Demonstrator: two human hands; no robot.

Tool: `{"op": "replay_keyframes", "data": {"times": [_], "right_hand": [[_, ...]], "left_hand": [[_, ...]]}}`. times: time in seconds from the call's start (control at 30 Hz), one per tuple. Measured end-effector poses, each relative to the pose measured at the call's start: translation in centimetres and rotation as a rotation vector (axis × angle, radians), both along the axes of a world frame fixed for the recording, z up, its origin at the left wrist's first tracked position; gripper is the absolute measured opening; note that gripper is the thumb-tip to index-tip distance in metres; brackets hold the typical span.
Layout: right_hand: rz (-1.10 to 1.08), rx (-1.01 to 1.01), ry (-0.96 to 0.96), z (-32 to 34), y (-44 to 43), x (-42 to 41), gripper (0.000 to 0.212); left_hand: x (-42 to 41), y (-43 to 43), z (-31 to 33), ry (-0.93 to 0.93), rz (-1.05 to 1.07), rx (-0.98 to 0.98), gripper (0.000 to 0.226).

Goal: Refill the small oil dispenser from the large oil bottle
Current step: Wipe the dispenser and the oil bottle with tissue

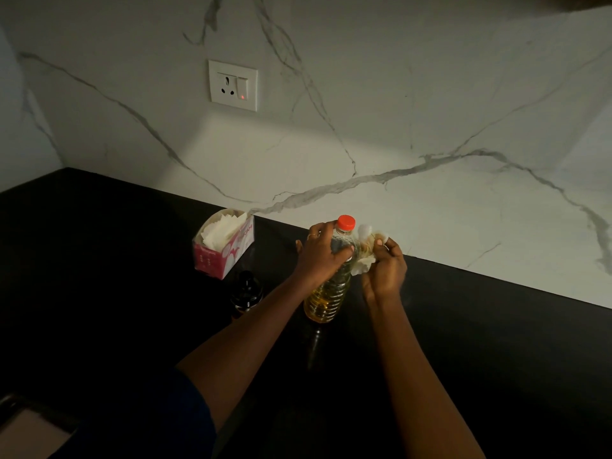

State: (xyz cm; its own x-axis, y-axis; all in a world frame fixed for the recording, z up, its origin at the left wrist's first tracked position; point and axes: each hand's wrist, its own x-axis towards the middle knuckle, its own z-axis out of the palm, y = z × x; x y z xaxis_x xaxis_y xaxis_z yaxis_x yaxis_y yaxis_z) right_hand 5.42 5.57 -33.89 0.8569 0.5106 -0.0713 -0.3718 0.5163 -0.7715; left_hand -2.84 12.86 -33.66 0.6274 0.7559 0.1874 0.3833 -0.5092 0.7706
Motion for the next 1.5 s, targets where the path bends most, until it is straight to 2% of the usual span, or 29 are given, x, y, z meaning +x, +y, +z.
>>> {"op": "replay_keyframes", "data": {"times": [0.07,0.2,0.27,0.5,0.63,0.73,1.0,1.27,1.5], "right_hand": [[0.025,-0.045,-0.095,0.0,0.0,-0.2,0.021],[-0.046,-0.373,-0.573,-0.5,-0.2,-0.3,0.019],[-0.079,-0.472,-0.739,-0.7,-0.4,-0.7,0.021],[-0.231,-0.627,-1.034,-1.5,-1.2,-1.3,0.026],[-0.356,-0.625,-1.094,-1.8,-1.5,-2.5,0.024],[-0.324,-0.654,-1.102,-0.8,-1.4,-3.0,0.026],[-0.037,-0.704,-0.931,0.1,-0.7,-0.8,0.03],[-0.085,-0.586,-0.687,-2.0,-1.7,-2.9,0.032],[-0.06,-0.526,-0.722,0.3,-0.3,-1.9,0.032]], "left_hand": [[0.0,0.0,0.0,0.0,-0.006,-0.005,0.057],[0.1,0.1,0.0,0.002,-0.002,-0.009,0.056],[0.2,0.1,0.0,-0.001,0.0,-0.007,0.055],[0.4,0.3,-0.1,0.004,-0.002,-0.024,0.056],[0.3,0.3,-0.1,-0.007,-0.003,-0.023,0.054],[0.2,0.2,0.0,-0.01,-0.009,-0.022,0.053],[0.0,-0.1,0.3,-0.013,0.009,-0.025,0.055],[0.4,0.1,-0.1,-0.009,0.058,-0.067,0.061],[0.5,0.5,0.1,-0.094,0.033,-0.052,0.057]]}}
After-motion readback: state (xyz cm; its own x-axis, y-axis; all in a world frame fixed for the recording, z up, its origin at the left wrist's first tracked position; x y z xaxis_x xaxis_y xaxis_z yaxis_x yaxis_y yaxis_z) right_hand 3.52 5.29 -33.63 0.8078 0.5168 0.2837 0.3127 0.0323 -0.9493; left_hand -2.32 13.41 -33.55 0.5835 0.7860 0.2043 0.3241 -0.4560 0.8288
